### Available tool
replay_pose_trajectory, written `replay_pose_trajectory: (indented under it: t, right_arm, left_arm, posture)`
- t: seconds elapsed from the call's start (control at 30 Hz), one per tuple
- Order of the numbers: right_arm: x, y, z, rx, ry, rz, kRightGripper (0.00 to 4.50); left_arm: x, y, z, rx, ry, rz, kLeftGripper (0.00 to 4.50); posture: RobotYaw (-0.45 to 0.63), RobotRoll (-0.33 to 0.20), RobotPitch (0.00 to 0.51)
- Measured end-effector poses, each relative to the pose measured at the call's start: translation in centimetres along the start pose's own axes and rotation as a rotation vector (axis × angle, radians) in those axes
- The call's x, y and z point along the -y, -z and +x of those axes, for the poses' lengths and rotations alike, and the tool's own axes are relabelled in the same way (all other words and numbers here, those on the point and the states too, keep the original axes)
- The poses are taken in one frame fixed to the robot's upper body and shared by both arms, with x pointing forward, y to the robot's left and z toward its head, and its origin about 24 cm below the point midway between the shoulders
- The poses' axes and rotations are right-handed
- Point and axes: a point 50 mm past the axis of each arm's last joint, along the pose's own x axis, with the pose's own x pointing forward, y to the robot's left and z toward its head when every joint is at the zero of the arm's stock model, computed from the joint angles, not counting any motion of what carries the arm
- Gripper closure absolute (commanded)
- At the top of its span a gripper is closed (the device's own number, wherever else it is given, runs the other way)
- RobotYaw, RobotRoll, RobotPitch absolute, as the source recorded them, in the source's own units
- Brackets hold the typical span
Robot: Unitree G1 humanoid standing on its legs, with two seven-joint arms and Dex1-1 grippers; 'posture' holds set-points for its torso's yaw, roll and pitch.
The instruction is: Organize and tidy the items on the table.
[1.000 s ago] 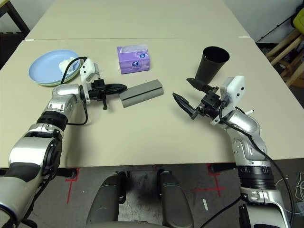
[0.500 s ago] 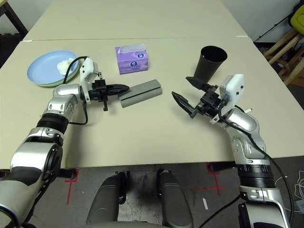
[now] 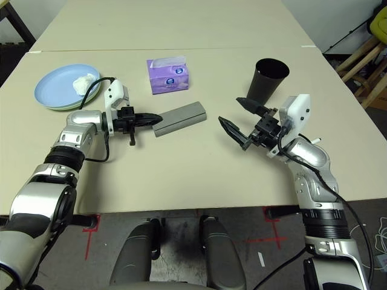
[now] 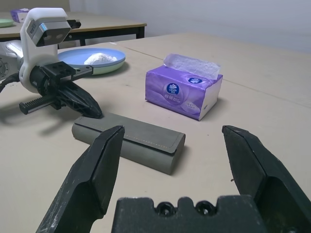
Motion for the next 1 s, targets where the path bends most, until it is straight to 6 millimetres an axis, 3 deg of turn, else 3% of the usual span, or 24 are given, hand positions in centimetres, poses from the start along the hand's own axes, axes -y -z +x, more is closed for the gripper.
replay_pose_trajectory:
  t: [0.4,0.67,0.8,1.0]
  right_arm:
    - [0.0,0.1,0.0,-0.004,0.0,-0.001,0.0]
    - [0.5,0.3,0.5,-0.005,-0.019,-0.001,0.0]
    - [0.6,0.2,0.7,-0.003,-0.025,-0.003,0.0]
    - [0.6,0.2,0.7,-0.005,-0.035,-0.005,0.0]
  left_arm:
    - [-0.1,-0.3,-0.1,0.045,-0.023,0.005,4.48]
    - [-0.4,-3.5,-0.6,0.264,0.037,0.047,4.48]
    - [0.1,-4.2,-0.6,0.284,0.1,0.078,3.18]
    - [0.9,-3.3,-0.1,0.242,0.189,0.076,0.82]
  posture:
    - [0.02,0.0,0.193]
    - [0.04,0.0,0.186]
    - [0.04,0.0,0.186]
    - [0.02,0.0,0.187]
